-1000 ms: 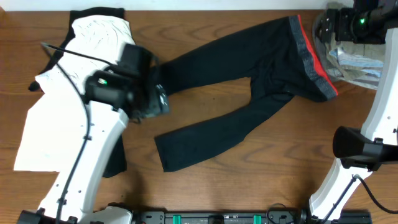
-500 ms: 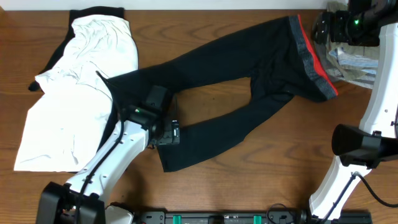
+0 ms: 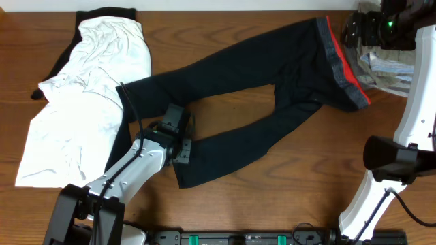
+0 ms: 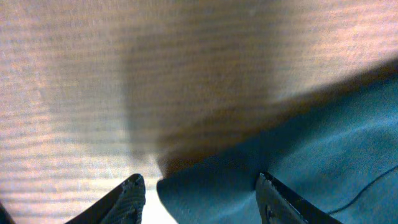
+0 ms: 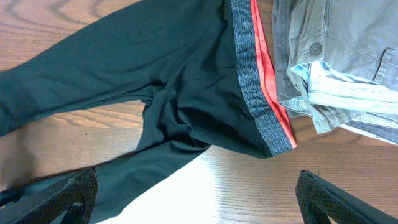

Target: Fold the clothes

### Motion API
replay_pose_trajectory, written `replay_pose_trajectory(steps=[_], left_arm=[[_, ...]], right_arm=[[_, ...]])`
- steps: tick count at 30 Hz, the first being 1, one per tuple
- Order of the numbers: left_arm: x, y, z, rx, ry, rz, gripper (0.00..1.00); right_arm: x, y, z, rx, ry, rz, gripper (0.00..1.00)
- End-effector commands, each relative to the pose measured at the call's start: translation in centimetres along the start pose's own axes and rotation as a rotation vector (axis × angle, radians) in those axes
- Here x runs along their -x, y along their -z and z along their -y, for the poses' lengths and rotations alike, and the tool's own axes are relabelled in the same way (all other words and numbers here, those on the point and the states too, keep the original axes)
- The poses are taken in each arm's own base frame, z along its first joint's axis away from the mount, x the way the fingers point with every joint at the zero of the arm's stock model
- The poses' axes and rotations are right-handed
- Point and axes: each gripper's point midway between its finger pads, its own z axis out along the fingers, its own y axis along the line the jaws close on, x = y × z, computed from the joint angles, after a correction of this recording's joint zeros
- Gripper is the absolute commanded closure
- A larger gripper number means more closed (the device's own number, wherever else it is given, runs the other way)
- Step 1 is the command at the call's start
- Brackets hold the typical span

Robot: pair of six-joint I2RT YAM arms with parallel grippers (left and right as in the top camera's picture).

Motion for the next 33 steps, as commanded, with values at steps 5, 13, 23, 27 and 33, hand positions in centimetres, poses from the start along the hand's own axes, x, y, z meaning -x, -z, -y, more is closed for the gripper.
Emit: replay_pose_trajectory(steps=[5, 13, 23, 27, 33], left_arm=[[-0.3, -0.3, 1.1, -0.069, -0.012, -0.018, 0.41], [-2.2, -1.3, 1.2, -0.076, -0.014, -0.115, 0.94], [-1.4, 0.6, -4.7, 0.067, 0.187, -0.132, 0.94], [-0.3, 2.2, -7.0, 0.105, 0.255, -0.108, 0.94], [1.9, 5.0, -8.8, 0.122, 0.259, -0.028, 0.94]], right_arm=[[0.0, -0.3, -0.4, 0.011, -0.006, -0.006, 0.01], [0.0, -0.3, -0.4, 0.011, -0.006, -0.006, 0.01], [0.1, -0.3, -0.4, 0.011, -0.006, -0.003, 0.01], [0.1, -0.4, -0.5, 0.011, -0.004, -0.002, 0.01], [0.2, -0.4, -0.5, 0.012, -0.003, -0.001, 0.01]])
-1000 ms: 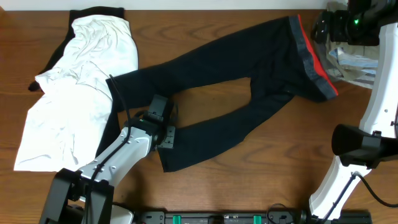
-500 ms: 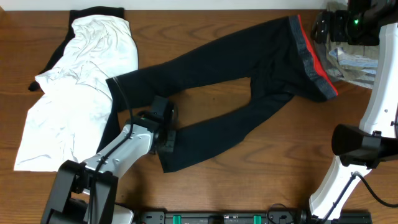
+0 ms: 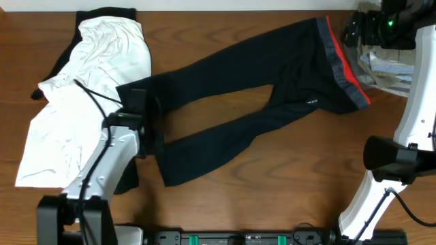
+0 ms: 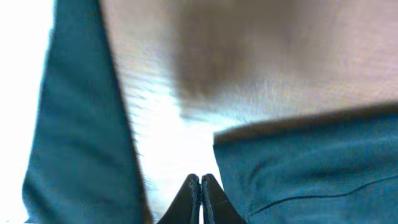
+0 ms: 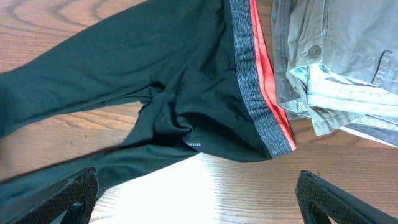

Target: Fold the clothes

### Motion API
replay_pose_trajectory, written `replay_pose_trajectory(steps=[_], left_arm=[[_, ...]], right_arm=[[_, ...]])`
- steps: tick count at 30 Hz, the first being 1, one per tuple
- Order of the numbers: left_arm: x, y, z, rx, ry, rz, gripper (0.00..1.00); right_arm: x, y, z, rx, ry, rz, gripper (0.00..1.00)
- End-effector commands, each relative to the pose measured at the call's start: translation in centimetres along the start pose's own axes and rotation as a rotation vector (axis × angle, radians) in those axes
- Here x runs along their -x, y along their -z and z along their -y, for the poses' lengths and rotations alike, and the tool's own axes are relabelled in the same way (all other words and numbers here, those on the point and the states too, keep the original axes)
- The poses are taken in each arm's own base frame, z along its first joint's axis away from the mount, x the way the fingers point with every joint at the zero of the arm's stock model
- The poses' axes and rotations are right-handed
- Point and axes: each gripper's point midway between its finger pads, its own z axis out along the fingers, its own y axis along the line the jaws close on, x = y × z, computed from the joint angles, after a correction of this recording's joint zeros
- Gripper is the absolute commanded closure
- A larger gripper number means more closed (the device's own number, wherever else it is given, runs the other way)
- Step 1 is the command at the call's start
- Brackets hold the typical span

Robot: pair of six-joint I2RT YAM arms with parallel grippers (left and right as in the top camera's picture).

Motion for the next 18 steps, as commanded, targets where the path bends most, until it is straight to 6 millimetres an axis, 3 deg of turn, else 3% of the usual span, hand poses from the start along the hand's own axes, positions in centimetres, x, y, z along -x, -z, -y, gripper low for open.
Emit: replay_pose_trajectory(steps=[1, 5, 11, 13, 16, 18], left_arm=[[2.1, 2.4, -1.1, 0.037, -0.009, 0.086, 0.94], [2.7, 4.2, -1.0, 0.018, -0.004, 0.129, 0.94], [1.9, 3.2, 0.8, -0.076, -0.030, 0.071, 0.92], [1.9, 2.4, 0.9, -0.072, -0.061, 0.052, 0.82], [1.9, 1.2, 1.0, -0.066, -0.074, 0.024, 0.56], [1.7, 0.3, 1.1, -0.061, -0.076, -0.005, 0.50]], right_arm=[[-0.1, -0.5, -0.5, 0.012, -0.006, -0.013, 0.02], [-0.9, -1.5, -0.4, 0.014, -0.015, -0.061, 0.02], [-1.9, -3.8, 0.0, 0.017, -0.027, -0.125, 0.01], [-2.1, -4.6, 0.1, 0.019, -0.028, -0.139, 0.01], [-2.4, -5.3, 0.2, 0.019, -0.031, -0.154, 0.01], [-2.5, -5.6, 0.3, 0.019, -0.032, -0.160, 0.01]])
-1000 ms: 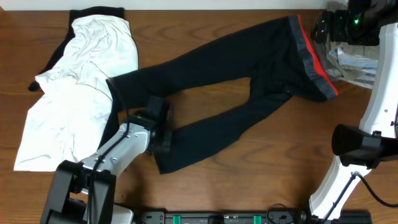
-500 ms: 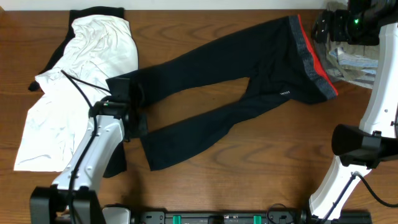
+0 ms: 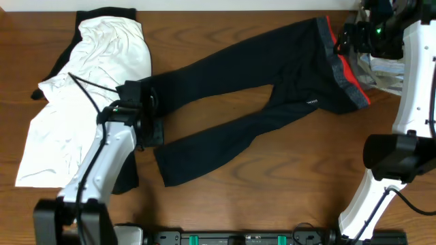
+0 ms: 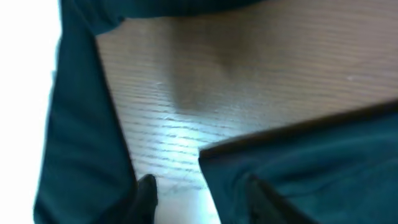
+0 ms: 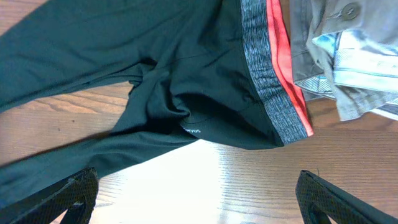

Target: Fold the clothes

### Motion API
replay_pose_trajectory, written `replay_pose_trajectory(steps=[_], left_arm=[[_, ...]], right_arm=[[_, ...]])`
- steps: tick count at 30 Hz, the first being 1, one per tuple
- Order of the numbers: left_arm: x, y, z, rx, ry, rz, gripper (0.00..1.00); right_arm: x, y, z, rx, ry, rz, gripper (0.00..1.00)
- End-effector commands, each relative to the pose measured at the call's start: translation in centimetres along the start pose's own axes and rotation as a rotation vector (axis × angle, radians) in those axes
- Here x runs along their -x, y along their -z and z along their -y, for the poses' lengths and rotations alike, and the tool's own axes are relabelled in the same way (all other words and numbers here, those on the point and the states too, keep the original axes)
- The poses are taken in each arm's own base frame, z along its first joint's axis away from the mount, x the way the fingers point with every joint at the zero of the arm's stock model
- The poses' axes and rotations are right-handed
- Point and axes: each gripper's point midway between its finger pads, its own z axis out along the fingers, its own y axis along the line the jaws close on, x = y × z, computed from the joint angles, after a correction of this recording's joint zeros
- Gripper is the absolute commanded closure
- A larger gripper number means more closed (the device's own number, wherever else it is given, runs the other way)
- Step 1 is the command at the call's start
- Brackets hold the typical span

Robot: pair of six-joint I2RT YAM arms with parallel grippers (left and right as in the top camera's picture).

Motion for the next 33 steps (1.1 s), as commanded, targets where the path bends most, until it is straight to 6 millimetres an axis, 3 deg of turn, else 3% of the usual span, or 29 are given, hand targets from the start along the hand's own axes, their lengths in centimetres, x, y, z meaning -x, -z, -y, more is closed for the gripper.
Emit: replay_pose_trajectory(steps=[1, 5, 11, 16, 19, 22, 27, 33], left_arm=[[-0.3, -1.3, 0.1, -0.004, -0.017, -0.049, 0.49], [-1.0, -3.0, 0.2, -0.002, -0.020, -0.110, 0.49], [-2.1, -5.0, 2.1, -0.105, -0.042, -0.194, 0.50], [-3.0, -6.2, 2.1, -0.101, -0.040, -0.248, 0.55], [-3.7, -6.7, 2.1, -0.101, -0.039, -0.276, 0.68], [-4.4, -7.0, 2.0, -0.098, -0.038, -0.297, 0.93], [-4.7, -6.4, 1.6, -0.086, -0.036, -0.313, 0.94], [-3.7, -3.1, 0.1, -0.008, -0.040, -0.302, 0.94]], right_arm=[[-0.2, -0.7, -0.5, 0.011, -0.004, -0.017, 0.01], [0.0, -0.7, -0.5, 0.011, 0.000, -0.012, 0.01], [0.0, -0.7, -0.5, 0.011, 0.001, -0.008, 0.01], [0.0, -0.7, -0.5, 0.011, 0.001, -0.009, 0.01], [0.0, -0.7, -0.5, 0.011, 0.001, -0.009, 0.01], [0.1, -0.7, -0.5, 0.011, 0.001, -0.007, 0.01], [0.2, -0.7, -0.5, 0.011, 0.002, -0.004, 0.01], [0.1, -0.7, -0.5, 0.011, 0.002, -0.004, 0.01]])
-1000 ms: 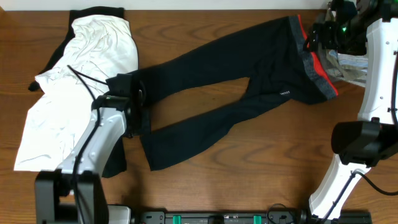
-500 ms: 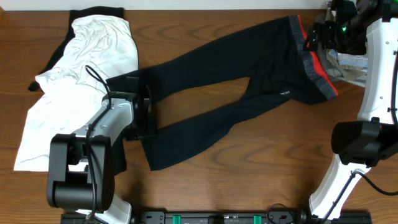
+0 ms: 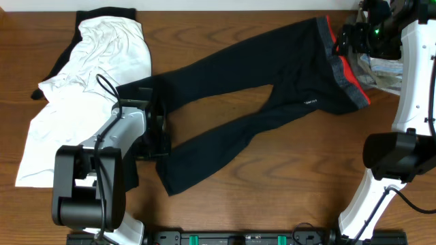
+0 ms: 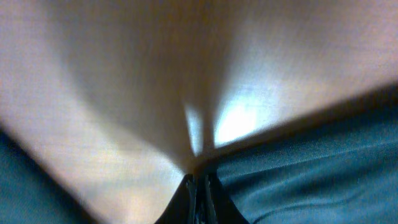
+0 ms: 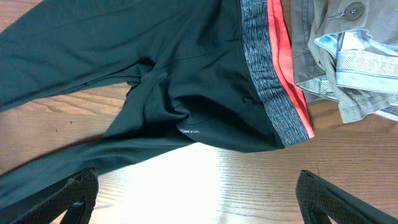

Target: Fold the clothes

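Observation:
Black pants lie spread across the table, their grey and red waistband at the far right. The lower leg ends in a hem near the left arm. My left gripper sits low at that hem; in the left wrist view its fingers are pressed together with the dark cloth meeting their tips. High over the waistband hangs my right gripper, open wide and holding nothing.
A white garment lies crumpled at the left, on top of a black one. Grey trousers with a striped cloth are heaped at the far right corner. Bare wood runs along the front.
My left gripper was open beside the lower leg's hem; now it is shut at the hem's edge, a little lower on the table. The right gripper has barely moved.
First my left gripper was open over the lower leg's hem. Then it stood shut further left and the leg's end lay shifted leftward. It was open again near the hem, and now it is shut on that hem. The right gripper stayed open above the waistband.

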### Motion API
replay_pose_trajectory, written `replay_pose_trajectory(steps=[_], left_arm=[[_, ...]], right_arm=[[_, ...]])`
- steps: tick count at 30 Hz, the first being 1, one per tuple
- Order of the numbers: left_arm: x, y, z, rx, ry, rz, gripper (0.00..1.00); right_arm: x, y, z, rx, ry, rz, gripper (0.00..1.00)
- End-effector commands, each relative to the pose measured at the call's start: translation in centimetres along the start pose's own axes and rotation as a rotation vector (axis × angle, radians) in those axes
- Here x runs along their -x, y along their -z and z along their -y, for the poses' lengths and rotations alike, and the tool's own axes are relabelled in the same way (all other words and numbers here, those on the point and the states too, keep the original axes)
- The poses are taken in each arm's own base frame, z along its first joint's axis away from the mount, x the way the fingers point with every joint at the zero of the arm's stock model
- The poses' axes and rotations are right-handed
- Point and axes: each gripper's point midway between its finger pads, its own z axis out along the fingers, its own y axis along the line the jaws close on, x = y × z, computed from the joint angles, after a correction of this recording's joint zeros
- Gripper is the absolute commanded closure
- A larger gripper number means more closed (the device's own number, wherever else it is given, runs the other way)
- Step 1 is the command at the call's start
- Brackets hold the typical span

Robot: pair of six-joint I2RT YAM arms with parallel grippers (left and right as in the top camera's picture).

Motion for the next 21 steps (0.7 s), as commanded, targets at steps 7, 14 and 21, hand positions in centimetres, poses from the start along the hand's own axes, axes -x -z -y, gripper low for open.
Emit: replay_pose_trajectory(steps=[7, 14, 21], left_arm=[[2.4, 6.9, -0.8, 0.044, 0.035, 0.219, 0.94], [1.7, 10.2, -4.0, 0.200, 0.179, 0.345, 0.94], [0.9, 13.2, -3.9, 0.165, 0.250, 0.462, 0.94]], right_arm=[[-0.4, -0.2, -0.6, 0.011, -0.002, -0.019, 0.01], [-0.6, -0.2, -0.6, 0.011, -0.004, -0.030, 0.01], [-0.6, -0.2, -0.6, 0.012, -0.004, -0.027, 0.01]])
